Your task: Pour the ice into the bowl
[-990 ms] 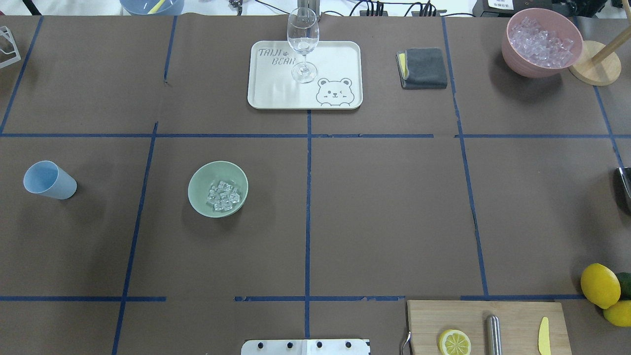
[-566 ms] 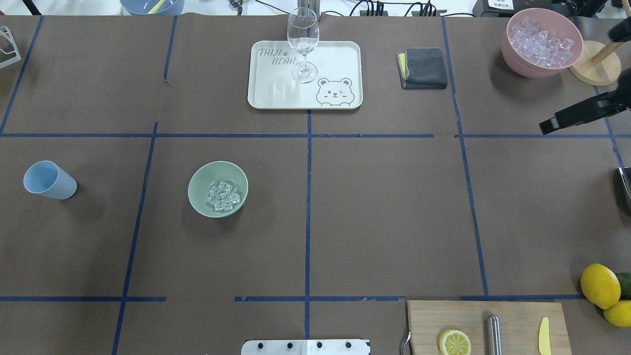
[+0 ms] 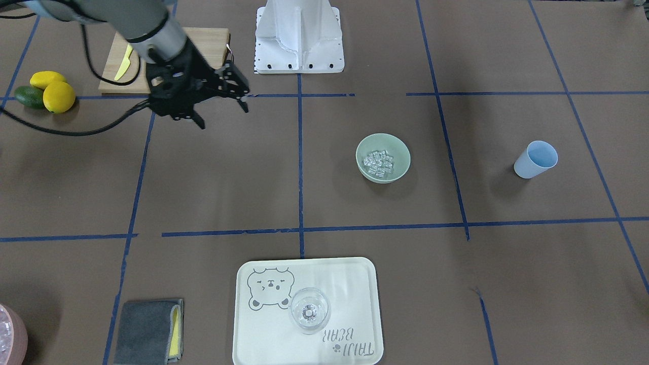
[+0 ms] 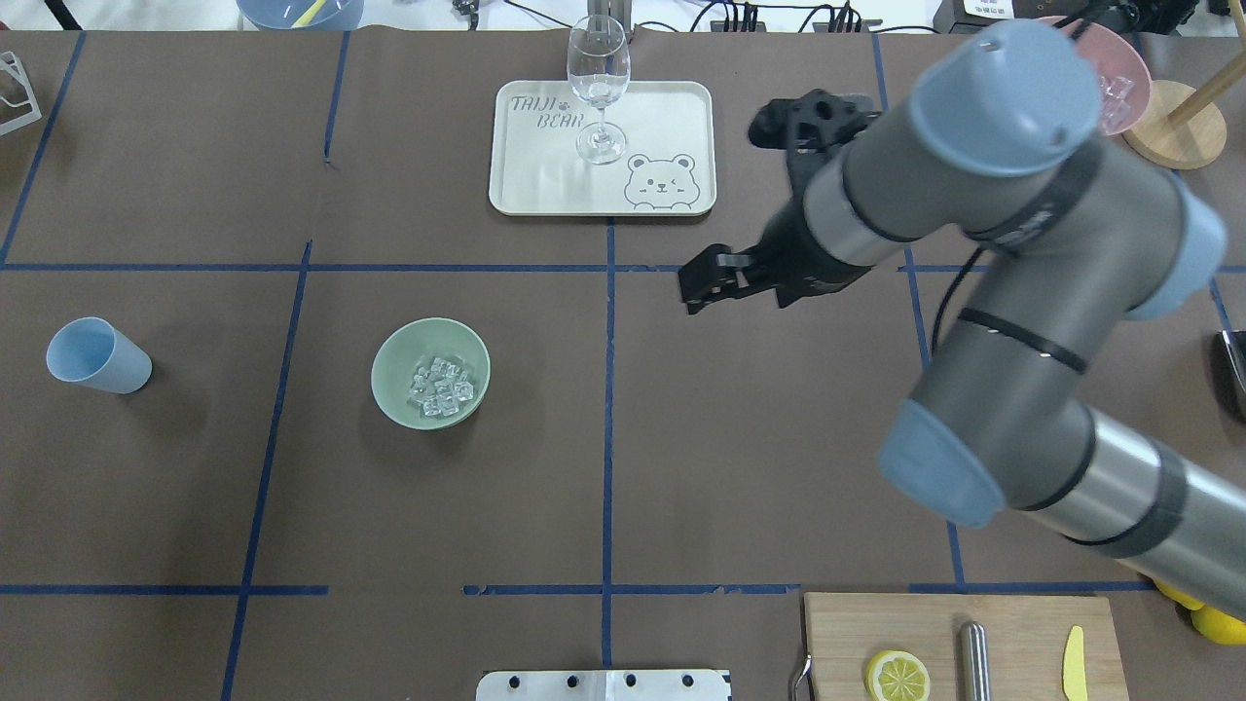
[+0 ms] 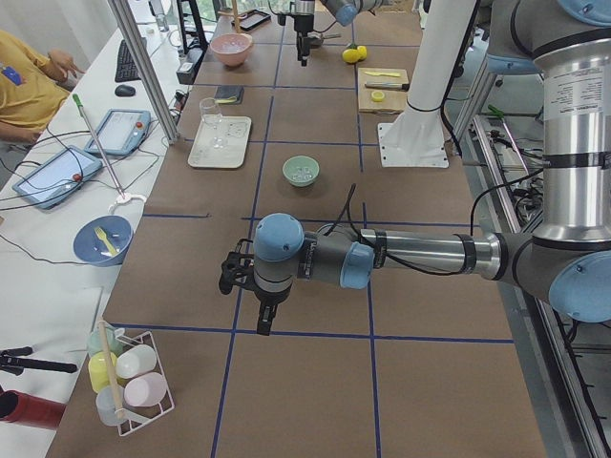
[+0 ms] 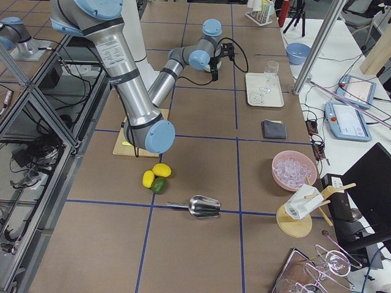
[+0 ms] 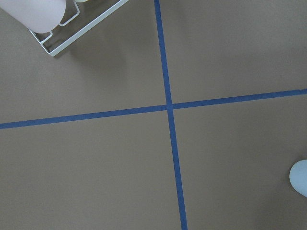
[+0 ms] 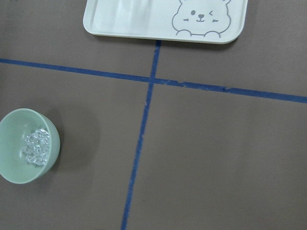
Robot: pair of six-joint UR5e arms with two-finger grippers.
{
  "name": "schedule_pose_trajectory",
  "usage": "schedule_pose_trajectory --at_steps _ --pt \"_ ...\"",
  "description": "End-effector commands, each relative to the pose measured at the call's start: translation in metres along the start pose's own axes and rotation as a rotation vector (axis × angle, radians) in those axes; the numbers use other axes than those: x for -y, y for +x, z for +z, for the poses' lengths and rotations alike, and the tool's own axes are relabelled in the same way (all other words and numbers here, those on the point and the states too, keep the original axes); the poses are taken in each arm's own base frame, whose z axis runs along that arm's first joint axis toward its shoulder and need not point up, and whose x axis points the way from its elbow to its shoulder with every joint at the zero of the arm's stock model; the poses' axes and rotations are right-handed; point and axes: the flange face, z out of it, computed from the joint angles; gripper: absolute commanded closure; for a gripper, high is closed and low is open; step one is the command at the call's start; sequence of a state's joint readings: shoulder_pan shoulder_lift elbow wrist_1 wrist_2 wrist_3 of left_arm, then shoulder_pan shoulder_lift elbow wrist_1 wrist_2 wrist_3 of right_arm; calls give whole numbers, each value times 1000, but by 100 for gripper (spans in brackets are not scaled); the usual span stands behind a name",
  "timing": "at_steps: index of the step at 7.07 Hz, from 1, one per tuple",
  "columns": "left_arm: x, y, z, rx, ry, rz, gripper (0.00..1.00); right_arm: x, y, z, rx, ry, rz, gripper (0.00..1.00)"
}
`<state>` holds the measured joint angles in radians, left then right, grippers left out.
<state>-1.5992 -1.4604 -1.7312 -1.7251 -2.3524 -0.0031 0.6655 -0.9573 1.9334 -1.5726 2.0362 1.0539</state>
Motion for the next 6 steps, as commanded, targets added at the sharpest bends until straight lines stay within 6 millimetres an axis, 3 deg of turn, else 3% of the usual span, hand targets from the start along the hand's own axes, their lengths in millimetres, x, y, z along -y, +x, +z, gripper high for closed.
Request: schedule_pose_trajectory --at_steps 1,2,3,4,6 --pt "2 1 0 -1 1 2 0 23 -132 85 -118 48 78 0" --pt "2 1 0 -1 1 2 0 39 -188 121 -173 41 117 0" --pt "1 0 0 -1 1 2 0 44 -222 144 -203 29 129 0" --pt "1 0 1 -1 1 1 0 38 -227 165 -175 37 127 0" --pt "1 -1 2 -1 8 7 0 28 -218 199 -216 31 118 1"
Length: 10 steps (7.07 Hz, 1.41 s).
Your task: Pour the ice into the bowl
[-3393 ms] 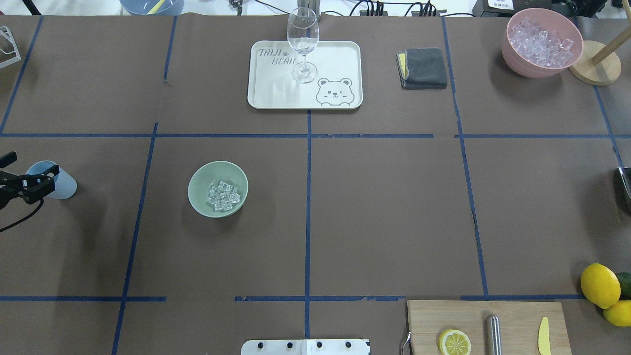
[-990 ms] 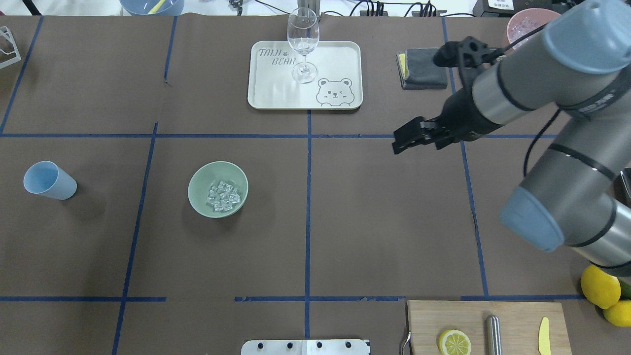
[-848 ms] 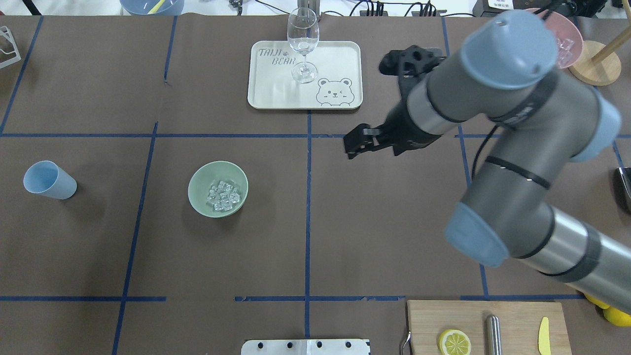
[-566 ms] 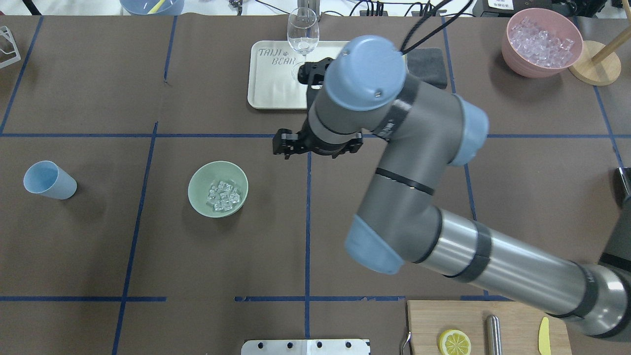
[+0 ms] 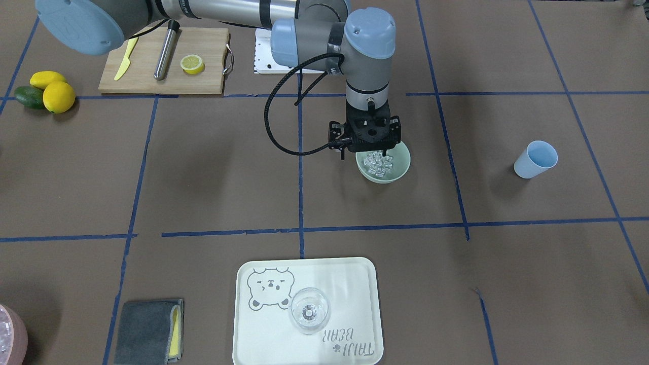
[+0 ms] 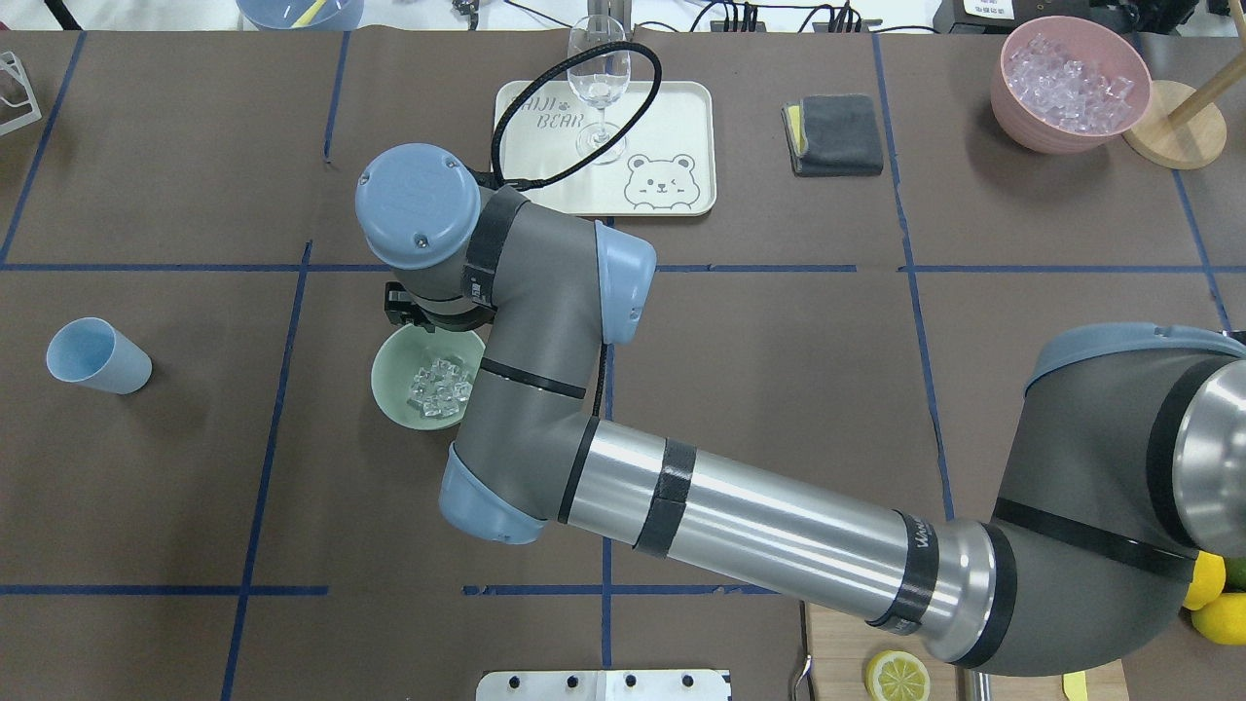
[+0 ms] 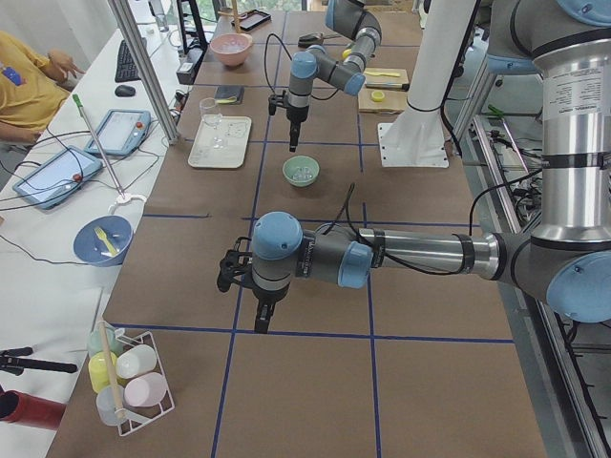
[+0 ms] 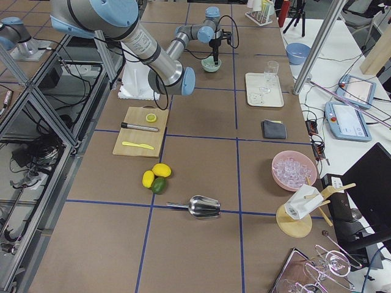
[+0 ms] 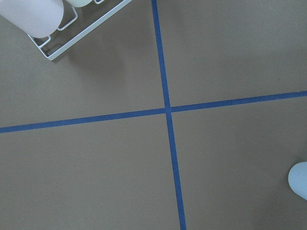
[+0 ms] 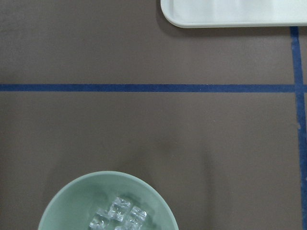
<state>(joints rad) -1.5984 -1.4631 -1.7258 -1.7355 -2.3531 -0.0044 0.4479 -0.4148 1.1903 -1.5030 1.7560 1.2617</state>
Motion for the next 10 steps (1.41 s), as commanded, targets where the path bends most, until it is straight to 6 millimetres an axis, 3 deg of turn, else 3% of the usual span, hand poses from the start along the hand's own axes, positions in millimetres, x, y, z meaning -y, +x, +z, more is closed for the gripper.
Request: schedule_pose_trajectory --at_steps 1,4,5,6,7,9,10 --pt "0 -1 1 0 5 3 0 -9 4 30 -11 3 -9 1" --pt "0 -1 1 0 5 3 0 -18 13 49 24 5 -21 8" --pt "0 -1 1 0 5 3 0 -22 14 53 24 2 -23 19" --pt "0 -1 1 0 5 3 0 -22 13 52 27 -1 -25 57" --pt "0 -1 1 0 5 3 0 -22 13 52 29 -2 -28 81" --pt "0 -1 1 0 5 3 0 -28 13 55 23 -8 -44 100" --pt "-1 -1 1 0 5 3 0 -28 11 52 30 -4 -71 100"
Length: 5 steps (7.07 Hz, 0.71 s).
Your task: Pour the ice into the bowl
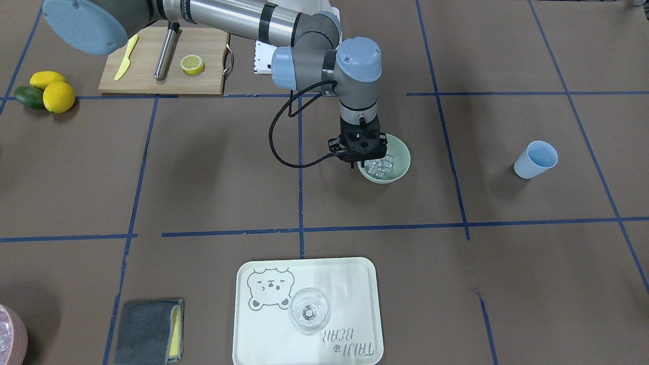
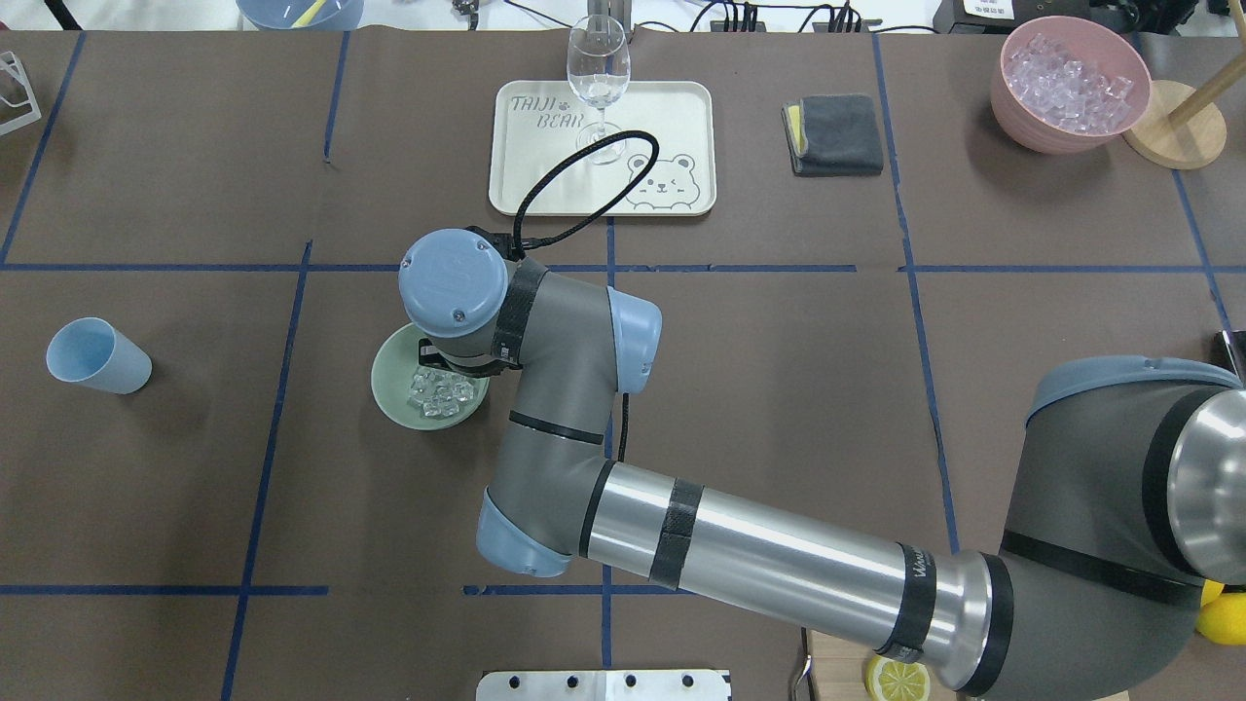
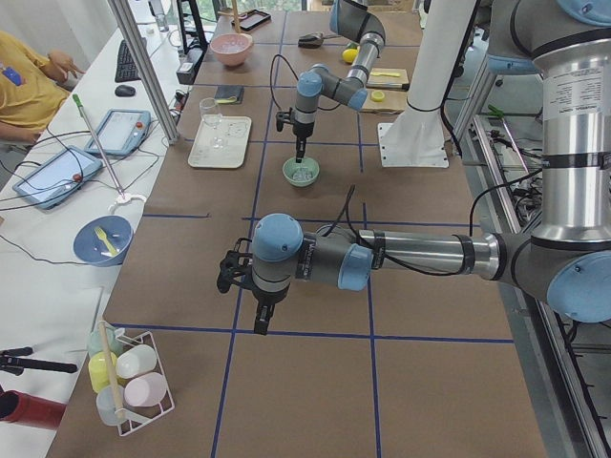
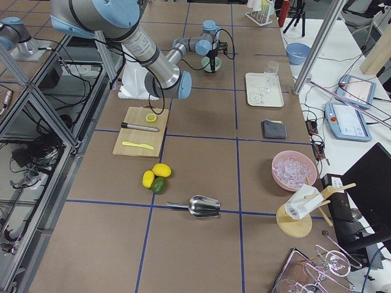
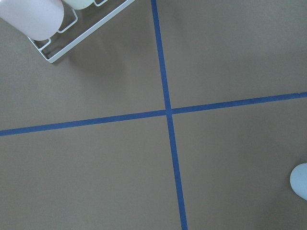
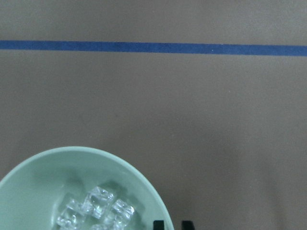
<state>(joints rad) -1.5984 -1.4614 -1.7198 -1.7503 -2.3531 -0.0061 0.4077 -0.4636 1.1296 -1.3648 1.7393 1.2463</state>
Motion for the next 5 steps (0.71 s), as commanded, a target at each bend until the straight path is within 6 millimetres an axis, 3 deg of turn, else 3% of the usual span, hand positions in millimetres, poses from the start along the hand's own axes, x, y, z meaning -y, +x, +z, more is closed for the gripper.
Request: schedule_pose_trajectory --at_steps 1,3,4,5 --pt "0 0 0 0 0 0 0 0 -5 -11 20 9 -26 100" --pt "0 0 0 0 0 0 0 16 -4 -41 59 38 2 100" --pt "0 0 0 0 0 0 0 39 9 -51 55 55 19 100" --pt "-1 -1 1 0 -2 -2 0 54 36 -64 72 63 37 100"
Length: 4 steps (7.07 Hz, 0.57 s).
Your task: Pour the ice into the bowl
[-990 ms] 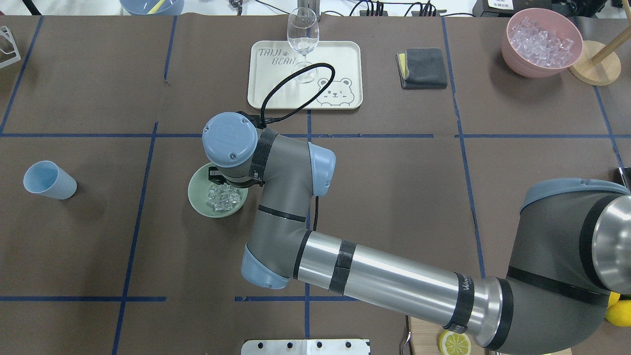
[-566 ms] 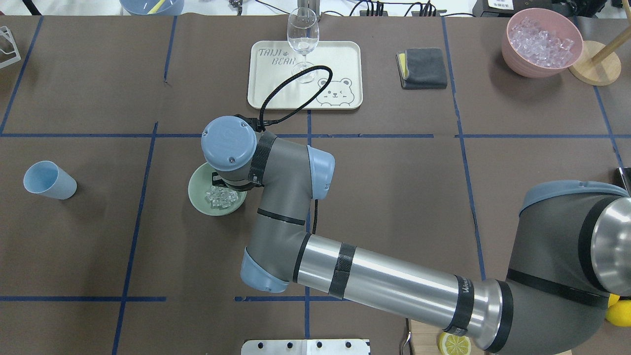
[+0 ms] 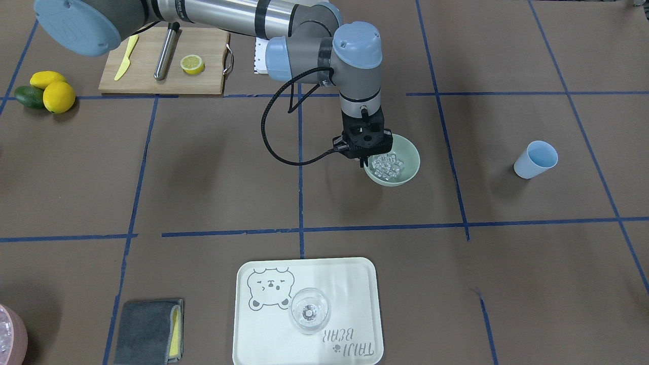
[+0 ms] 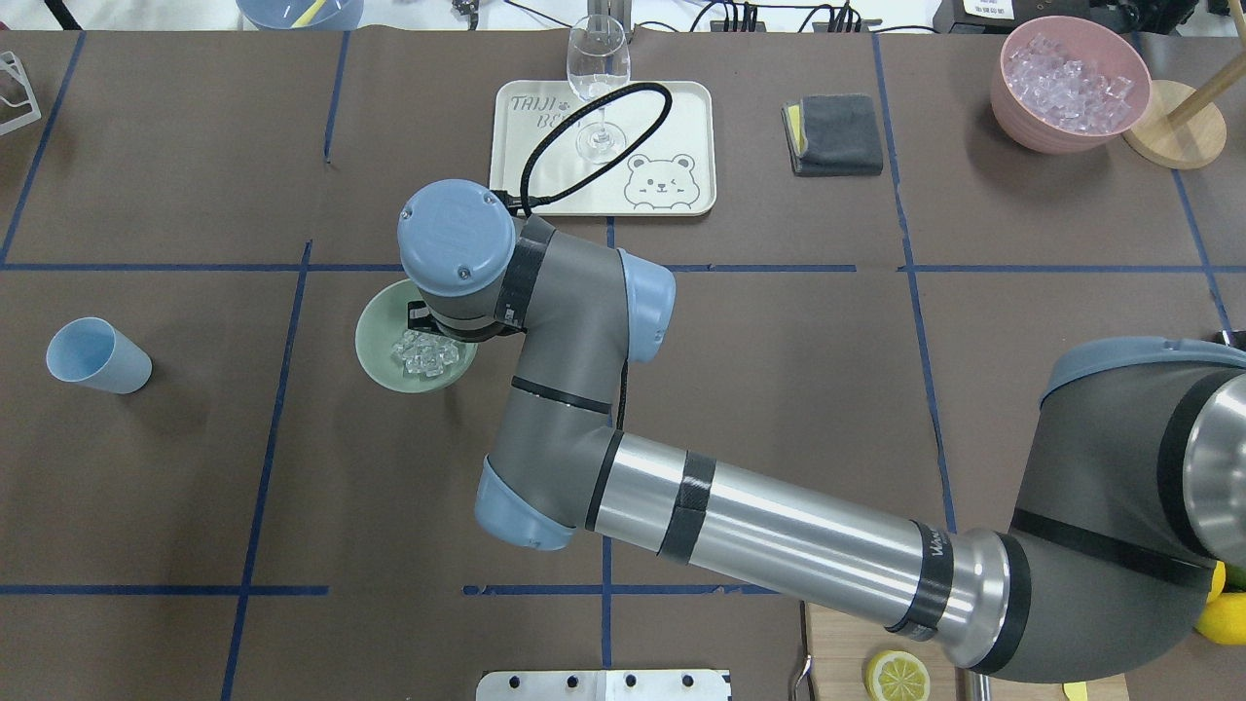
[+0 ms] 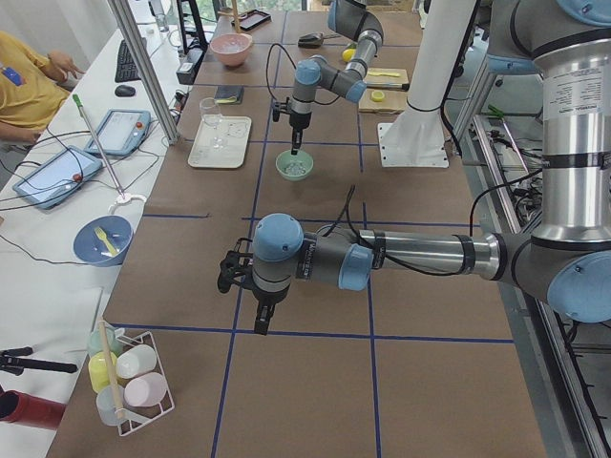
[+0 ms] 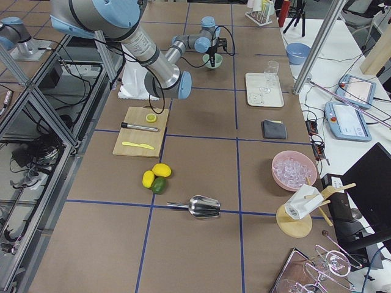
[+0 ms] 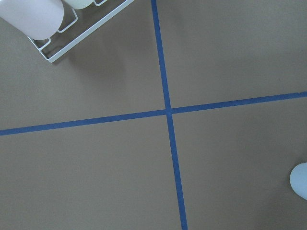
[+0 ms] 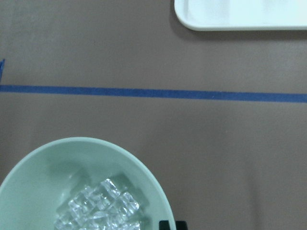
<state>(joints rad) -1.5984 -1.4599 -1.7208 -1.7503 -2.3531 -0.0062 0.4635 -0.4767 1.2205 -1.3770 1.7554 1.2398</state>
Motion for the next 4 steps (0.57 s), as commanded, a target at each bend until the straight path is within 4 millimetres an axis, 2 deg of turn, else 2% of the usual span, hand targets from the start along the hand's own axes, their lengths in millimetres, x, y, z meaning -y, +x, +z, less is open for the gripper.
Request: schedule_pose_trajectory --at_steps 1,2,3,4 --pt "0 -1 1 0 -2 -2 0 38 78 -39 38 30 37 100" --pt "1 0 1 1 -3 2 0 47 139 -62 54 42 55 100" --pt "1 -1 4 1 -10 1 0 48 208 -87 43 26 64 100" --pt "1 0 8 1 -19 3 0 53 278 -123 55 -27 -33 100"
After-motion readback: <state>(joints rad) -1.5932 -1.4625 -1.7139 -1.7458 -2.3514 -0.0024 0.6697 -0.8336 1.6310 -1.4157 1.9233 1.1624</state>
